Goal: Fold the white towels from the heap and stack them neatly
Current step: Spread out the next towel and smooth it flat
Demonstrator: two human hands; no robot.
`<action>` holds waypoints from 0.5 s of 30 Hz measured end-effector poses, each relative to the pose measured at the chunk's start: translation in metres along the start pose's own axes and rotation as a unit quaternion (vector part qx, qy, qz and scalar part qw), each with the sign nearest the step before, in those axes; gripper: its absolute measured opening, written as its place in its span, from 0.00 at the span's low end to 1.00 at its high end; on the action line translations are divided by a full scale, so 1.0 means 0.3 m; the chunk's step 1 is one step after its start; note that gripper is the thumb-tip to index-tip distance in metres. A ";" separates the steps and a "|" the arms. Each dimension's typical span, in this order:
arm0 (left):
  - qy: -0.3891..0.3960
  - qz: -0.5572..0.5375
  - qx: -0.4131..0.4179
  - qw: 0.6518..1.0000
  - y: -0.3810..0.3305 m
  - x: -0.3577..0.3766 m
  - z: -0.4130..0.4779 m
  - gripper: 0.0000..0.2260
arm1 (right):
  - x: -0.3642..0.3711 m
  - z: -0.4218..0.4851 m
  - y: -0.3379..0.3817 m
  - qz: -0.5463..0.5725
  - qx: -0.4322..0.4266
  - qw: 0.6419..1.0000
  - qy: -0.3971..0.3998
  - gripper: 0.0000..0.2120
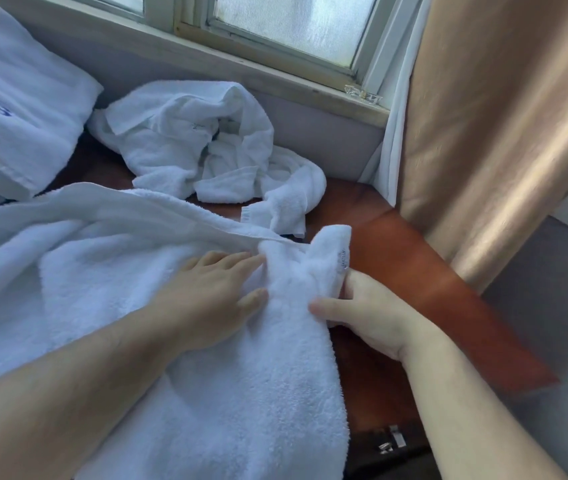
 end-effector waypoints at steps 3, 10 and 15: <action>-0.001 0.000 -0.001 1.000 0.000 0.001 0.002 0.29 | -0.010 -0.019 0.002 -0.119 -0.014 0.991 -0.063 0.14; -0.007 -0.008 0.003 1.000 0.001 -0.002 0.001 0.28 | -0.084 -0.036 0.005 0.158 -0.048 0.972 -0.167 0.18; -0.002 -0.005 0.002 1.000 0.001 -0.002 -0.002 0.29 | -0.350 -0.031 0.032 0.073 0.008 0.927 -0.367 0.09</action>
Point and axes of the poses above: each hand's wrist, its own z-axis towards the middle knuckle, its own x-axis out of the palm, y = z × x, the point moved 7 cm from there along z, towards the middle knuckle, and after that the axes turned 4 degrees about y, right-handed, at the moved point
